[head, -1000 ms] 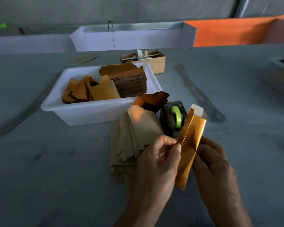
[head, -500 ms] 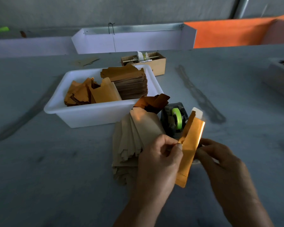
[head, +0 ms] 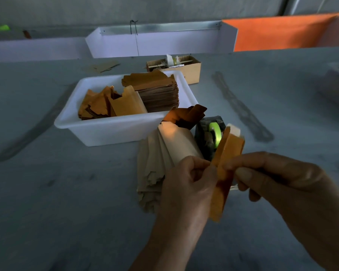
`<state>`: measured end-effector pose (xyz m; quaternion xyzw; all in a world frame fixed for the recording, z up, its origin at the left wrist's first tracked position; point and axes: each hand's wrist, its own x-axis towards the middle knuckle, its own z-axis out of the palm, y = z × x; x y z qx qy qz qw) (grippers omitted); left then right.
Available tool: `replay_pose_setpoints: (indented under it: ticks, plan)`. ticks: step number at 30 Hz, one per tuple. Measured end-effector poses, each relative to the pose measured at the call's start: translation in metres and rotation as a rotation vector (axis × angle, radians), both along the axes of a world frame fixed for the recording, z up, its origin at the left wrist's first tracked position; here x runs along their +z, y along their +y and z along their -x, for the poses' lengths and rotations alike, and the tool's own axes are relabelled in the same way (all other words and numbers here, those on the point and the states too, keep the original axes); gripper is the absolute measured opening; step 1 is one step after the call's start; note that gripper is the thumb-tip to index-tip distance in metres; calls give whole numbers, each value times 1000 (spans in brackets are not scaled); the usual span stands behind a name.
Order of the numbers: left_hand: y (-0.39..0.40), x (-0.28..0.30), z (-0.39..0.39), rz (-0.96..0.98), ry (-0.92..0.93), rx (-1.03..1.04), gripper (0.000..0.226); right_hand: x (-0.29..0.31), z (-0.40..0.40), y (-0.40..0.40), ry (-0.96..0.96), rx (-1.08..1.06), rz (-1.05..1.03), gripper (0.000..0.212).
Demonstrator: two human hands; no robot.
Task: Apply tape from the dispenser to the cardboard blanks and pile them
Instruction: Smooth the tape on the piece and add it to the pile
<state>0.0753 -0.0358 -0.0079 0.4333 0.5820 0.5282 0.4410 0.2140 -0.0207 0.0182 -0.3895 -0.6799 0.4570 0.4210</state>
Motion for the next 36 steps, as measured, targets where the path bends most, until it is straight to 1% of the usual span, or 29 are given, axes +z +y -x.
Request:
replay_pose_setpoints:
  ticks: [2, 5, 8, 12, 18, 20, 23, 25, 28, 31, 34, 36]
  plan:
    - [-3, 0, 1, -6, 12, 12, 15, 1, 3, 1, 7, 9, 5, 26]
    - [-6, -1, 2, -22, 3, -3, 11, -2, 5, 3, -29, -33, 27, 37]
    - [-7, -2, 3, -68, 36, -32, 10, -3, 9, 4, -82, -121, 53, 28]
    - [-10, -1, 3, -119, 59, -72, 10, -8, 11, 6, -168, -229, 60, 26]
    - [-11, -2, 5, -142, 83, -94, 10, -6, 15, 6, -259, -275, 60, 21]
    - [-10, -3, 6, -129, 48, -111, 10, -4, 15, 6, -285, -275, 70, 21]
    - [-11, -3, 7, -80, -78, -153, 11, -3, 17, 6, -294, -290, 86, 21]
    - [-12, -3, 7, -71, -117, -160, 12, -2, 18, 6, -322, -307, 89, 22]
    - [-12, -3, 7, -85, -130, -149, 12, -1, 19, 5, -380, -324, 72, 23]
    - [-12, -1, 7, -87, -134, -129, 13, 1, 20, 3, -394, -346, 47, 23]
    - [-12, 1, 7, -77, -154, -98, 25, 2, 23, 1, -416, -348, 16, 23]
    - [-11, 3, 6, -57, -176, -79, 23, 2, 23, 1, -413, -355, 16, 24]
